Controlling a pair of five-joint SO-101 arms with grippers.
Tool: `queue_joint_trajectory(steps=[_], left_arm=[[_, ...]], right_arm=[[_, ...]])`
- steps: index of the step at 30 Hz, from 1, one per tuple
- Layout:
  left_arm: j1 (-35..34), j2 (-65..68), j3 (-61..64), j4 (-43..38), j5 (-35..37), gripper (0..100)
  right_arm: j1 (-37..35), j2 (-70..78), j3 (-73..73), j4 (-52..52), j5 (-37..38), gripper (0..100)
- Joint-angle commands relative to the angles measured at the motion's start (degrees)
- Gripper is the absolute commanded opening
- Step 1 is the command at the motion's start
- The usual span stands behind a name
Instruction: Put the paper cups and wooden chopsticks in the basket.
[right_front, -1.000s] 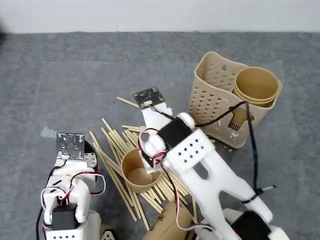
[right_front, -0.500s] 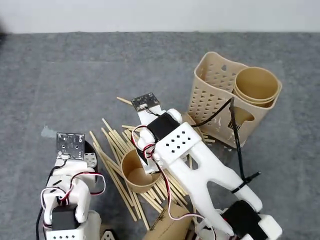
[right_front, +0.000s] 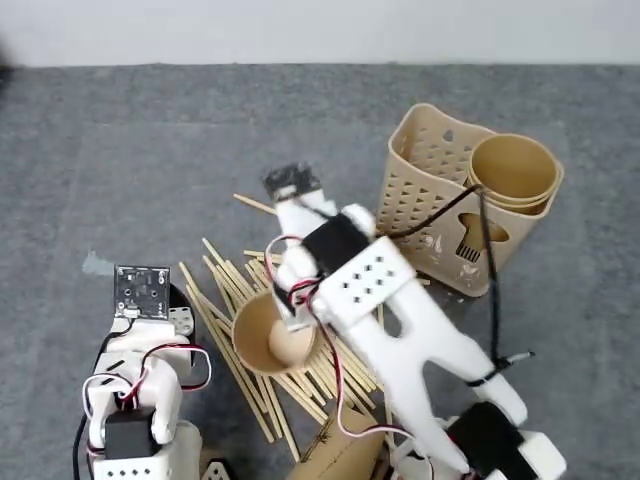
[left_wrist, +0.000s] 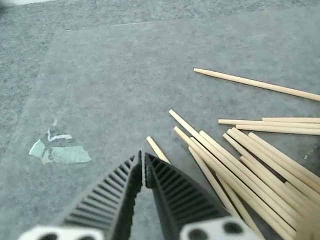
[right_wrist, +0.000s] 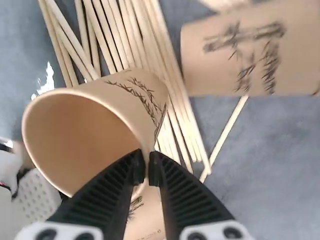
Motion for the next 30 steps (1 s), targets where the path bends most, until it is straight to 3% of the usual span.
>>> queue_joint_trajectory(steps=[1, 10, 18, 24, 30], left_arm=[[-0.26, -0.88, -0.48, -1.23, -0.62, 1], [-0.26, -0.88, -0.48, -1.32, -0.70, 1], [-0.26, -0.88, -0.48, -1.32, -0.70, 1], [-0.26, -0.88, -0.40, -1.32, -0.70, 1], [-0.26, -0.88, -0.40, -1.32, -0.70, 1]], right_arm=[[4.97, -6.02, -6.24, 2.59, 4.84, 0.8], [17.98, -13.93, -20.92, 2.59, 13.71, 0.8], [36.44, -12.00, -38.77, 1.89, 18.73, 0.8], [48.57, -7.96, -41.05, -1.45, 19.60, 0.8], [53.05, -4.53, -41.05, -0.04, 19.43, 0.8]])
